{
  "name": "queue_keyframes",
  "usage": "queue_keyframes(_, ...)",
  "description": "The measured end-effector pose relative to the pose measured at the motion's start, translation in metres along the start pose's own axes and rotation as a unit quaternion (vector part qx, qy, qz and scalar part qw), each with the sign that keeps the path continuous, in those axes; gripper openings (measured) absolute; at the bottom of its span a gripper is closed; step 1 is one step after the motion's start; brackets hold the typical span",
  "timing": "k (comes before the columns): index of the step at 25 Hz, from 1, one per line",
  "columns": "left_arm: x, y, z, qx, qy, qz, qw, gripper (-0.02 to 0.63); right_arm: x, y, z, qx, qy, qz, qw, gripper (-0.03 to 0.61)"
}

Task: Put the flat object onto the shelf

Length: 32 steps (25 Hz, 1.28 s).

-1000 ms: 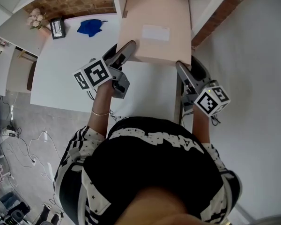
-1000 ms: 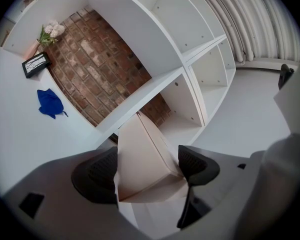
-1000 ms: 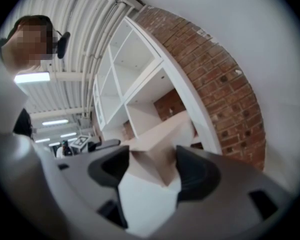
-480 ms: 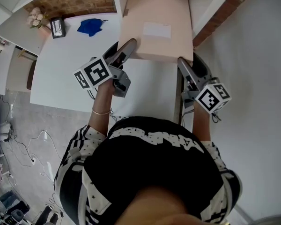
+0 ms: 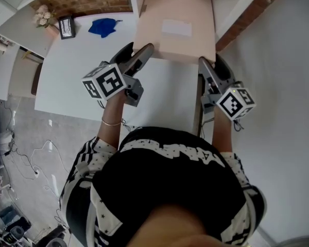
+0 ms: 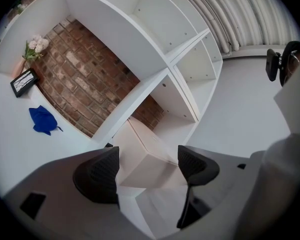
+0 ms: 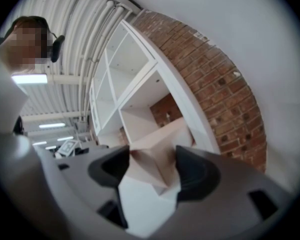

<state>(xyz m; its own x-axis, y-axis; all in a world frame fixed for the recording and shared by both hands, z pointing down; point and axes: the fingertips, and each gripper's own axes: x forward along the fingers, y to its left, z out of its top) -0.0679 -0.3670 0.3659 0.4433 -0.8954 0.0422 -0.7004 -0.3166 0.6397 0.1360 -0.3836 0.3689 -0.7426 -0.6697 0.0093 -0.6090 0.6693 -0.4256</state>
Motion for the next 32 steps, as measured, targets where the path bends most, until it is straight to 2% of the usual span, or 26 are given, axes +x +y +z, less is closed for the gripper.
queue_keyframes(15,-0.005,-0.005,0.001,0.037,0.003,-0.008,0.9993,0.371,0.017,-0.015,0.004,-0.002,-0.006,-0.006,1.000,0.307)
queue_keyframes(18,-0.005,-0.006,0.000,0.035,0.001,-0.011,0.9993,0.370,0.022,-0.019,0.006,-0.006,-0.007,-0.007,1.000,0.305)
queue_keyframes(23,-0.007,-0.001,0.001,0.037,-0.001,0.001,0.9993,0.335,0.027,-0.023,0.007,-0.005,-0.009,-0.012,1.000,0.304)
queue_keyframes(25,-0.008,0.000,0.002,0.039,-0.003,0.005,0.9992,0.306,0.028,-0.024,0.008,-0.007,-0.008,-0.013,1.000,0.302)
queue_keyframes(30,-0.009,0.009,0.004,0.053,-0.011,0.029,0.9981,0.128,0.034,-0.028,0.011,-0.005,-0.008,-0.018,1.000,0.299)
queue_keyframes(32,-0.009,0.012,0.005,0.063,-0.012,0.039,0.9972,0.086,0.035,-0.029,0.011,-0.005,-0.008,-0.019,1.000,0.299)
